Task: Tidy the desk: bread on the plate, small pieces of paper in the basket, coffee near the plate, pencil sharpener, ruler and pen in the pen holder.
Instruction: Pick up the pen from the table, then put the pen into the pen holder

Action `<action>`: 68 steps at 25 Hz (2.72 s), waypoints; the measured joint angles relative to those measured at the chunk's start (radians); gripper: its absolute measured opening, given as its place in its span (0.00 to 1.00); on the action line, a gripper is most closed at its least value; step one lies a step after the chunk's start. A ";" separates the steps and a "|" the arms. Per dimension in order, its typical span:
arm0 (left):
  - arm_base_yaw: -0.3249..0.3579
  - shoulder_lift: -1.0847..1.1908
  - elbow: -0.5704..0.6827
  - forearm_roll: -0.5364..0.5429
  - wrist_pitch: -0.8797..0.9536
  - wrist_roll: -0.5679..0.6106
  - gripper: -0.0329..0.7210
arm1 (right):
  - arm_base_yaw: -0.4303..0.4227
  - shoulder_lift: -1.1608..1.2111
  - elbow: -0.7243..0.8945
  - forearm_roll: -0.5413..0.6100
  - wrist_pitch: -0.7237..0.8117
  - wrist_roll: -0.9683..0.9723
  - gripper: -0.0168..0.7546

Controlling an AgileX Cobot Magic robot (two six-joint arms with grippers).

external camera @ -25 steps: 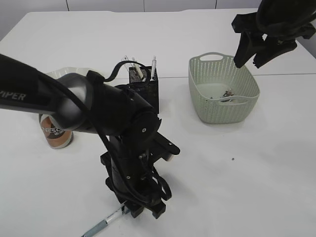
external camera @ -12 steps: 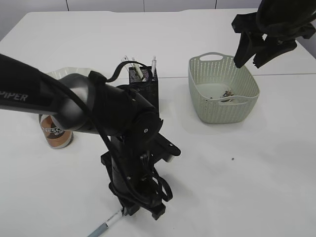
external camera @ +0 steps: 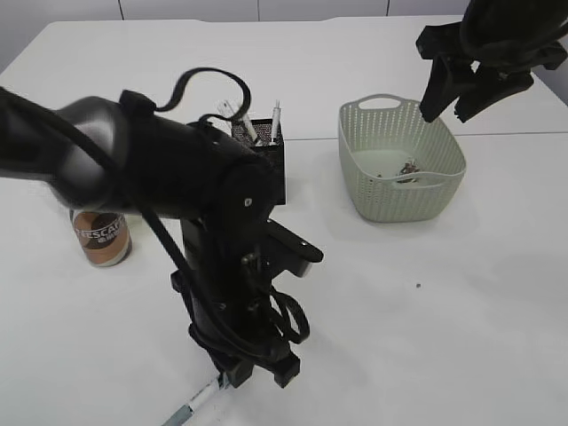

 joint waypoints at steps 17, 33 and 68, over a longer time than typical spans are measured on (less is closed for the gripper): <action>0.000 -0.625 0.592 -0.017 -0.693 -0.004 0.16 | 0.000 0.000 0.000 0.002 0.000 -0.002 0.48; 0.319 -0.631 0.651 0.141 -1.596 0.025 0.16 | 0.000 0.000 0.000 0.002 0.000 -0.002 0.48; 0.371 0.068 0.010 0.120 -1.636 0.025 0.16 | 0.000 0.000 0.000 0.002 0.000 -0.013 0.48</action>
